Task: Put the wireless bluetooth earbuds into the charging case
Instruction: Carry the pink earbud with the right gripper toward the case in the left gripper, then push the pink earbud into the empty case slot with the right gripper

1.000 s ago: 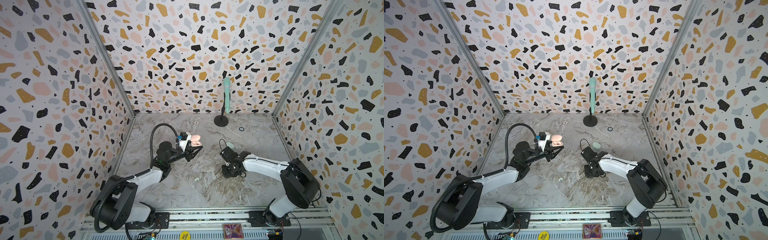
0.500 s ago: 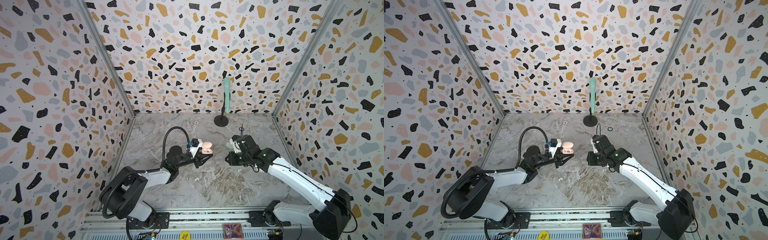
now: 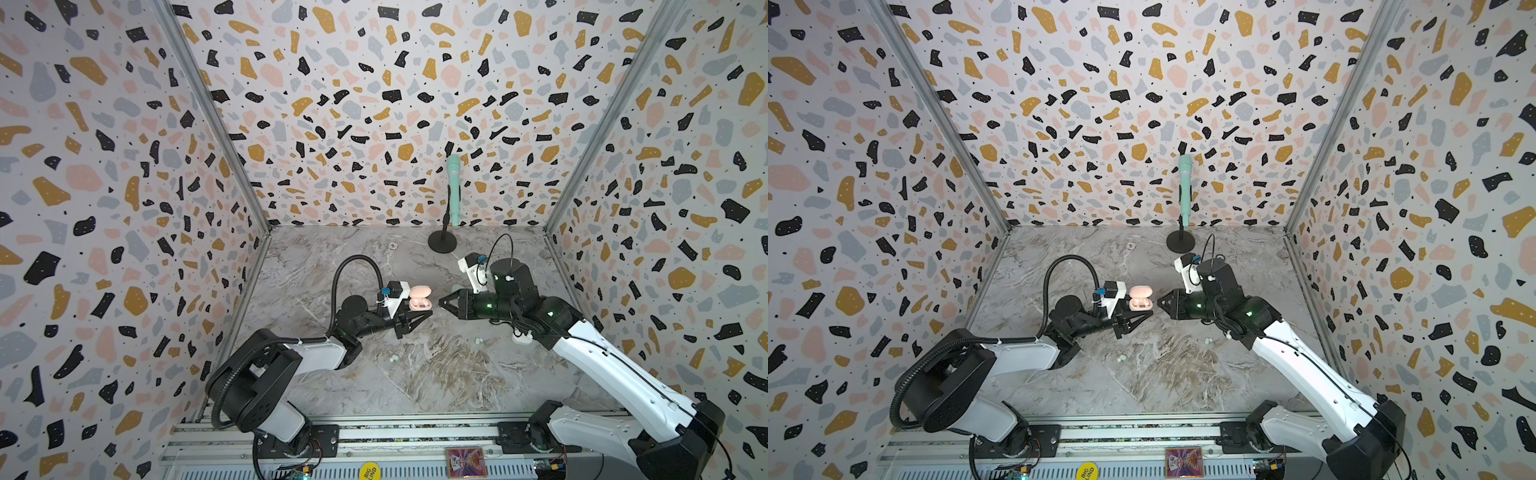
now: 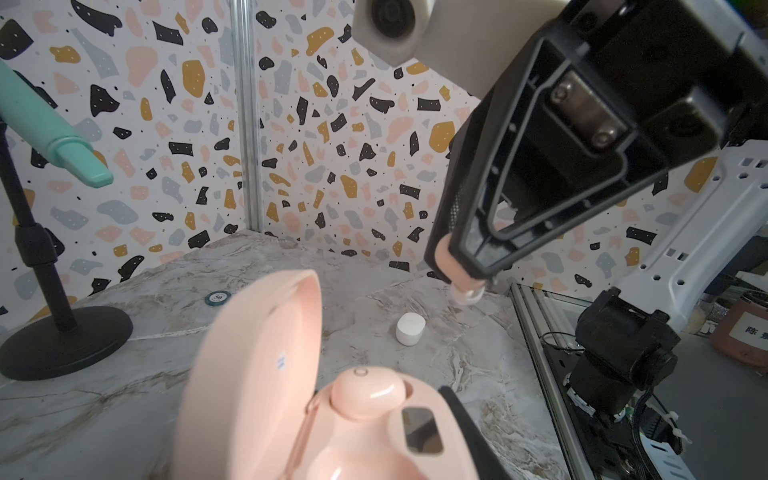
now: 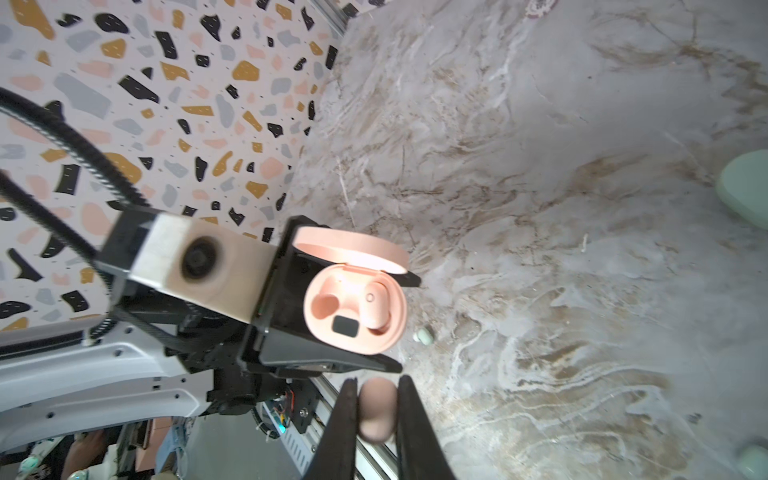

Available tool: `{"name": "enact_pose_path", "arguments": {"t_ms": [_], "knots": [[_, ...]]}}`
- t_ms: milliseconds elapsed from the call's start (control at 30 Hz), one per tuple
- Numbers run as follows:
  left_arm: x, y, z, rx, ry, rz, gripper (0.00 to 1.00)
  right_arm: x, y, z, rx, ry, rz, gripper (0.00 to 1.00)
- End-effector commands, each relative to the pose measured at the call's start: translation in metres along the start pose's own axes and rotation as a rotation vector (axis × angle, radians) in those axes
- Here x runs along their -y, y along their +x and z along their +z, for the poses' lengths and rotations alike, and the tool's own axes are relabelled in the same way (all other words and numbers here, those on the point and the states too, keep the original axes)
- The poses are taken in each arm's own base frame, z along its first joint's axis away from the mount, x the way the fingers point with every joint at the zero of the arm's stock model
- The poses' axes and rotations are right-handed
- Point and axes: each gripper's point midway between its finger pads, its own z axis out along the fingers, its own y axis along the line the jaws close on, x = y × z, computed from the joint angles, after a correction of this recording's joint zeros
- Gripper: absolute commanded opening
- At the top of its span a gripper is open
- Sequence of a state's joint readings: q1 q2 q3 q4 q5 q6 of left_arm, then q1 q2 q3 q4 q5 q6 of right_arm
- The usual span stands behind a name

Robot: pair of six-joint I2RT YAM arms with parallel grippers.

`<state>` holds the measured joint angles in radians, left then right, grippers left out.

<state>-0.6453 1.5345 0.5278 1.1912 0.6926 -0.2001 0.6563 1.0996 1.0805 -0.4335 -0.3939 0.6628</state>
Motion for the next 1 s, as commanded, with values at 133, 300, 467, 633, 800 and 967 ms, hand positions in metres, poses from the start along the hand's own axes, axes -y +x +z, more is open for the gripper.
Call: {"name": "enact_pose_path", "arguments": {"t_ms": [133,300,467,633,800,967], "knots": [[0.019,-0.031,0.005,0.131,0.073,0.06,0.0,-0.046,-0.019,-0.006,0.087,-0.152,-0.049,0.12],[0.023,-0.033,0.008,0.141,0.089,0.058,0.0,-0.052,-0.017,0.007,0.078,-0.171,-0.059,0.12],[0.024,-0.038,0.009,0.157,0.091,0.063,0.0,-0.053,-0.015,0.014,0.07,-0.176,-0.054,0.12],[0.025,-0.039,0.009,0.163,0.096,0.065,0.0,-0.05,-0.009,0.02,0.056,-0.175,-0.042,0.12],[0.026,-0.04,0.008,0.167,0.099,0.065,0.0,-0.049,-0.004,0.027,0.039,-0.177,-0.036,0.12],[0.027,-0.044,0.008,0.172,0.1,0.071,0.0,-0.048,0.0,0.032,0.019,-0.176,-0.029,0.13]]}}
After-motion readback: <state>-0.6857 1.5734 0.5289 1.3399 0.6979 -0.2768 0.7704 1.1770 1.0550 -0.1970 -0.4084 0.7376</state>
